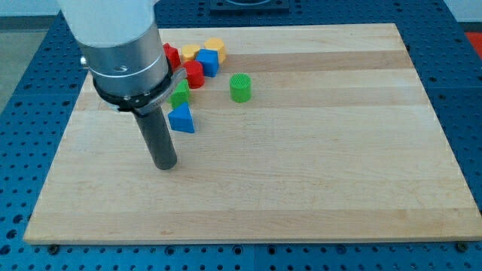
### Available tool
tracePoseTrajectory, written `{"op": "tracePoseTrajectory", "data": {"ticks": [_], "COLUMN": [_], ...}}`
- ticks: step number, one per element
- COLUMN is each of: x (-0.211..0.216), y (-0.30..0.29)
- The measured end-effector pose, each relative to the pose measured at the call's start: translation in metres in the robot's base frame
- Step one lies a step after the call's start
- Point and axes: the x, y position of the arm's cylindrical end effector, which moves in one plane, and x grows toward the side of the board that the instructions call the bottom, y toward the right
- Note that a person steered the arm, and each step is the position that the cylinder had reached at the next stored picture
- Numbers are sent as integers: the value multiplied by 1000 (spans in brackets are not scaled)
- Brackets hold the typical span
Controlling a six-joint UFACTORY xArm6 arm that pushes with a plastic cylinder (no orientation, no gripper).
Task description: Move the blue triangle to the bottom right of the green star
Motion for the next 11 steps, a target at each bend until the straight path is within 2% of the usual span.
{"op": "tracePoseTrajectory", "data": {"ticks": [2, 5, 8, 11], "x": [-5, -58, -90, -90], "y": [0, 0, 0, 21]}}
